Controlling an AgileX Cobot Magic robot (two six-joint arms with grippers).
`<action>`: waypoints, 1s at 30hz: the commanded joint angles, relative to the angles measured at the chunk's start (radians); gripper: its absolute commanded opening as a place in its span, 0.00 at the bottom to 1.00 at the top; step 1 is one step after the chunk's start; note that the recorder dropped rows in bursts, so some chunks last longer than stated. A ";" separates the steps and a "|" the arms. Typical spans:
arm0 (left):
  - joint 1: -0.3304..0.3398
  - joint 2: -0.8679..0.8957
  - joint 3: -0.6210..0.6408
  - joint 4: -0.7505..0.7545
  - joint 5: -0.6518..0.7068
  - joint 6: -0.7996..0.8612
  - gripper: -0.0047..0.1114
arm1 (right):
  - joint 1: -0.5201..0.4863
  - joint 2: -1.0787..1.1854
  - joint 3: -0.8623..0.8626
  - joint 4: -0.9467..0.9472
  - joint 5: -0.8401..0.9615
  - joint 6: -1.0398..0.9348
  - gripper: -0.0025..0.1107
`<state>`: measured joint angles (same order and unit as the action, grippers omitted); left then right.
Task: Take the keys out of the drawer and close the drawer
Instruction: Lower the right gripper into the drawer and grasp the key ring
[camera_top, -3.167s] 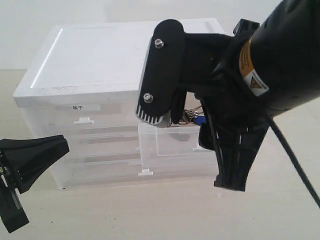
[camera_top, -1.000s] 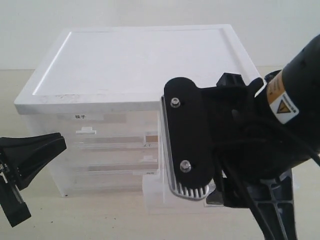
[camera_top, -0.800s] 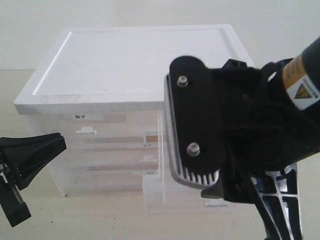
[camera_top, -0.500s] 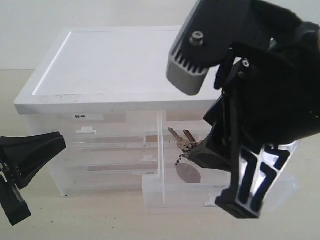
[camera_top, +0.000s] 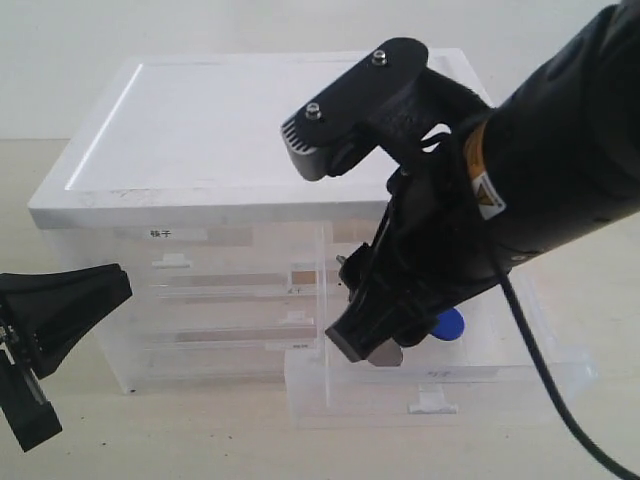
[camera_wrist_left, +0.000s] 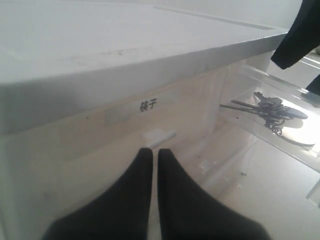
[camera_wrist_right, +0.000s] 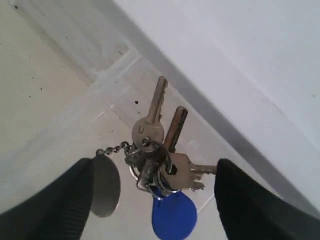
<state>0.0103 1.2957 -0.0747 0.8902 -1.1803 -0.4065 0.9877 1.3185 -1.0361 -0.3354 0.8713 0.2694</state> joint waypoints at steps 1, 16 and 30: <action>-0.004 0.003 0.004 -0.003 -0.013 -0.015 0.08 | -0.001 0.031 -0.003 -0.011 -0.008 0.070 0.57; -0.004 0.003 0.004 0.010 -0.016 -0.027 0.08 | -0.001 0.115 0.000 -0.024 -0.008 0.114 0.54; -0.004 0.003 0.004 0.010 -0.016 -0.027 0.08 | -0.001 0.135 0.000 -0.083 0.054 0.058 0.02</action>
<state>0.0103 1.2957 -0.0747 0.8978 -1.1839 -0.4243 0.9877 1.4417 -1.0435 -0.3916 0.8935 0.3539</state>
